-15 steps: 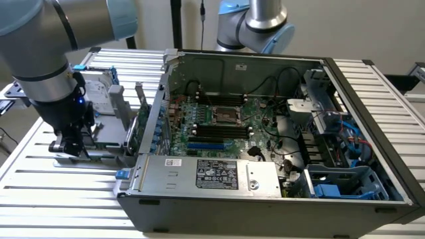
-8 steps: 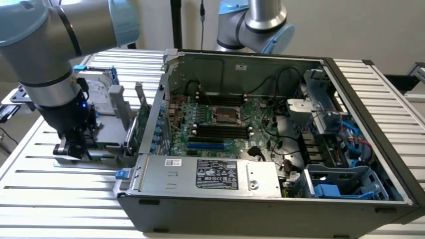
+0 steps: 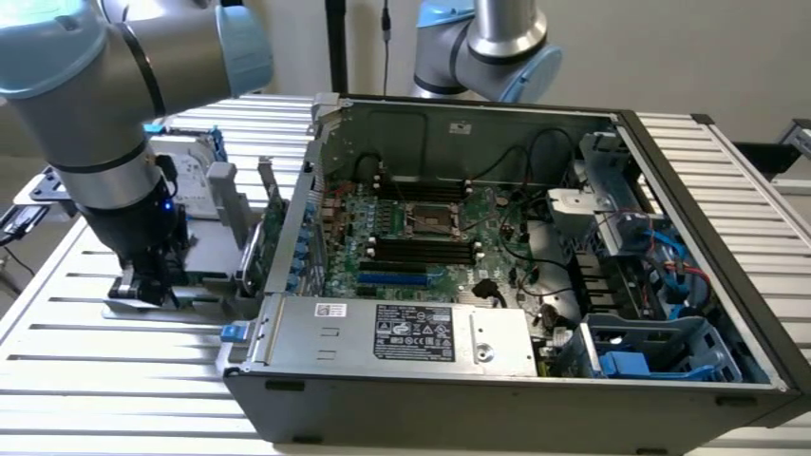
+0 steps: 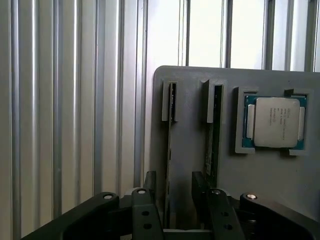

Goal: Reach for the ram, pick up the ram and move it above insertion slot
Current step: 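Pick up the ram and move it above insertion slot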

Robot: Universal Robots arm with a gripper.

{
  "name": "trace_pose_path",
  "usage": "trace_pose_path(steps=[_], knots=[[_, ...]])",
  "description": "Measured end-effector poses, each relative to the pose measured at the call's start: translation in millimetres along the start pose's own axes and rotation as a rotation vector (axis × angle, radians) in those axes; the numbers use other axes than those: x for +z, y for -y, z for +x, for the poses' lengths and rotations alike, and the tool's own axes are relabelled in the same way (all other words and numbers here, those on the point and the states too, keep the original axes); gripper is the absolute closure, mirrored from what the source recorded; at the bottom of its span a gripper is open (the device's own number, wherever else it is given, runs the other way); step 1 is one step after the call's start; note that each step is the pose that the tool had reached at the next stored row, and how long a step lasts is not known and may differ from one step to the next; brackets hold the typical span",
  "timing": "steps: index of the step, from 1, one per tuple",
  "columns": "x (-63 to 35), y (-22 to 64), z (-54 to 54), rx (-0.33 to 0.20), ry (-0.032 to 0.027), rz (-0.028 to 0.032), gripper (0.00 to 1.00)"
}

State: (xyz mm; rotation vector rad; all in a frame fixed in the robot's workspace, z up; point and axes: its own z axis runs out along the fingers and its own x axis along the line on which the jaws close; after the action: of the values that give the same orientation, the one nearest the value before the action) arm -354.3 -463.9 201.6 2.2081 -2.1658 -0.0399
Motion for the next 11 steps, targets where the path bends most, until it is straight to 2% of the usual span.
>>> trace_pose_path(steps=[2, 11], knots=[[0.0, 0.0, 0.3, 0.0, 0.0, -0.0026, 0.58], [4.0, 0.8, 1.1, 0.0, 0.0001, -0.0027, 0.58]])
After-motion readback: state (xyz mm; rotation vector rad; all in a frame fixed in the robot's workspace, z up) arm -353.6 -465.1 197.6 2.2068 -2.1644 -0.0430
